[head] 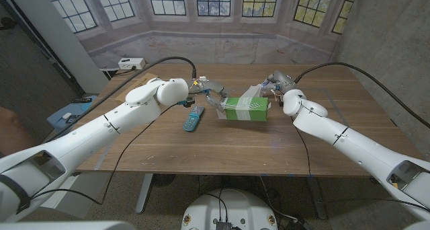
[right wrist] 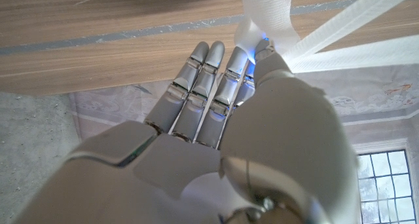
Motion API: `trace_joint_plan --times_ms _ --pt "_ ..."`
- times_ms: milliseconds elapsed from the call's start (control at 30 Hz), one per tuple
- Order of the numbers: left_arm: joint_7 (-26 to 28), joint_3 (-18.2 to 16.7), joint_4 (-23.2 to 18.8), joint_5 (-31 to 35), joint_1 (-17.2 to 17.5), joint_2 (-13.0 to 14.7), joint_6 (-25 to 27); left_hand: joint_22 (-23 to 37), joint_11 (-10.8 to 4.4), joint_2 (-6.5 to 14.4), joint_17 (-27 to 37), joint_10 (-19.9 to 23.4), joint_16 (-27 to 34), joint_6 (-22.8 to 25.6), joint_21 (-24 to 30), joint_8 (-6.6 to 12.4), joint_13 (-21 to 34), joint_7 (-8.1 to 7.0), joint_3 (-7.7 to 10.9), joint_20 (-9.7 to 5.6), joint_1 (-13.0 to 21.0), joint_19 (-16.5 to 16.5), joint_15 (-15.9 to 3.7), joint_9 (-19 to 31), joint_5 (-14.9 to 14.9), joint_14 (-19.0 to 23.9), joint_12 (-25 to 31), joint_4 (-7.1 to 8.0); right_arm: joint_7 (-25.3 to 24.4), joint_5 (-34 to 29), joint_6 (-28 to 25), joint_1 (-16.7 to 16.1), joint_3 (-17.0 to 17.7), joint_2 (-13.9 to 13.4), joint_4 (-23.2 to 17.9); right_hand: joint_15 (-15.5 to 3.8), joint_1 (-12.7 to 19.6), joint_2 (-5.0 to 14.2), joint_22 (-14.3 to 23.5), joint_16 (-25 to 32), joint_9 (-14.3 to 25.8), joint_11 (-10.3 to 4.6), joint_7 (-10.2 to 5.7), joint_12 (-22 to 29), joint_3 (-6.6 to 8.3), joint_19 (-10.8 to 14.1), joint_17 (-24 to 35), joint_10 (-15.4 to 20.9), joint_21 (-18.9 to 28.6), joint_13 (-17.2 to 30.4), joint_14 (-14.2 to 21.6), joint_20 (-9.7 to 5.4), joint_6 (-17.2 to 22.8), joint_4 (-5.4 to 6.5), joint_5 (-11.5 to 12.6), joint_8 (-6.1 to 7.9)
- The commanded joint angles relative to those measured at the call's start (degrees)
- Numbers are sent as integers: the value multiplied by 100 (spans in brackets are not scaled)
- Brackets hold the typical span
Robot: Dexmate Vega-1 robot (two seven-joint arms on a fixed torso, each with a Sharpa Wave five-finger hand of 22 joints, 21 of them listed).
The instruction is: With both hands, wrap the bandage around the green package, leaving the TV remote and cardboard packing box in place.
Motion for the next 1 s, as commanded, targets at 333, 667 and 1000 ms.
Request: trace_joint_plan --times_ms 333,667,1000 --pt "-116 52 161 -62 -70 -37 -157 22 21 295 18 31 -39 348 1 735 8 97 70 -13 59 -14 30 10 37 19 14 25 149 -185 -56 139 -18 -10 -93 -669 33 49 28 -17 -2 -32 -29 -8 -9 -18 38 8 17 25 65 -213 36 -2 35 1" --pt "-151 111 253 -59 -103 -73 -285 21 22 295 22 27 -40 353 1 741 8 99 70 -11 67 -15 36 11 36 8 9 20 169 -311 -211 137 2 -47 -395 -671 57 54 28 -22 -2 -40 -15 -14 -13 -16 46 7 18 30 76 -209 36 -10 35 -3" --pt "-130 112 282 -59 -102 -91 -366 21 25 300 28 27 -34 365 0 752 8 100 71 -6 73 -17 37 15 36 10 7 18 247 -397 -477 51 54 -170 -856 -644 28 53 27 -43 -1 -38 -18 -28 -36 -17 46 -1 18 29 67 -205 29 12 28 -10"
